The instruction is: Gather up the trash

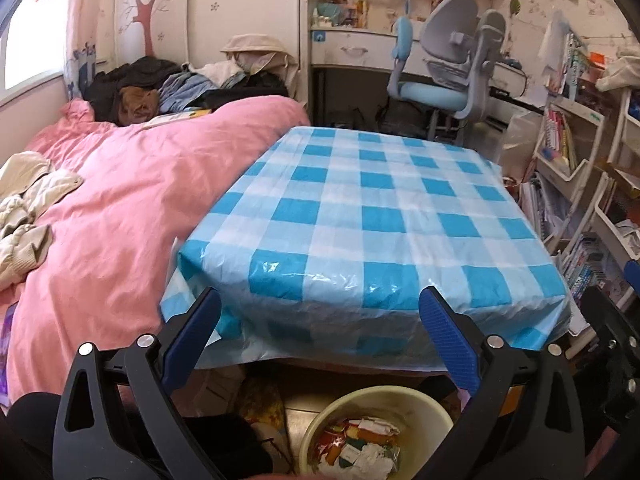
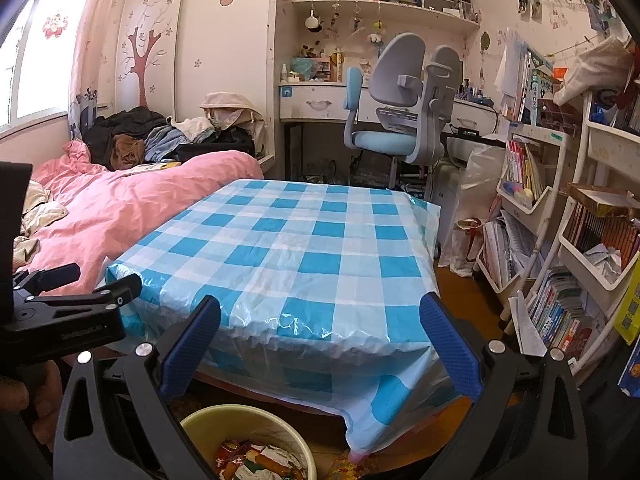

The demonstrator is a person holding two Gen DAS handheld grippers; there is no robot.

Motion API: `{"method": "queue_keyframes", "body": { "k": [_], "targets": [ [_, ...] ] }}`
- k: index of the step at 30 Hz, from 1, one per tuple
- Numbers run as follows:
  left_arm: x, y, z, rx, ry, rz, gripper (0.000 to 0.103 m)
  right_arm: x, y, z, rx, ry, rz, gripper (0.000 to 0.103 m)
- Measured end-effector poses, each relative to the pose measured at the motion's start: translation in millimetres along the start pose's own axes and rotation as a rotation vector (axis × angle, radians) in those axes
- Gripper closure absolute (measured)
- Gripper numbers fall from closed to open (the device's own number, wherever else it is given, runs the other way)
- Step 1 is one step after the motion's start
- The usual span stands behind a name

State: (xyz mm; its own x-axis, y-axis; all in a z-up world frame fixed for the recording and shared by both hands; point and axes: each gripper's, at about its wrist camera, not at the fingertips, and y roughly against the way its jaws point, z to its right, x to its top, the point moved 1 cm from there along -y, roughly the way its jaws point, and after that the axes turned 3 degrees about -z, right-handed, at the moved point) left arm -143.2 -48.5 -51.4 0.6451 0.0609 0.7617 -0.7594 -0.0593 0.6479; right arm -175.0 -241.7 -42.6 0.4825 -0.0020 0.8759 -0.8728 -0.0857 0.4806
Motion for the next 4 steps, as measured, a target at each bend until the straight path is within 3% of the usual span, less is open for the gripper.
{"method": "queue_keyframes", "body": {
  "k": [4],
  "targets": [
    [1.2, 1.3, 1.8, 0.001, -0.011, 0.011, 0.007, 3.5, -5.0, 1.1, 0.002, -0.005, -0.018, 0.008]
  ]
}}
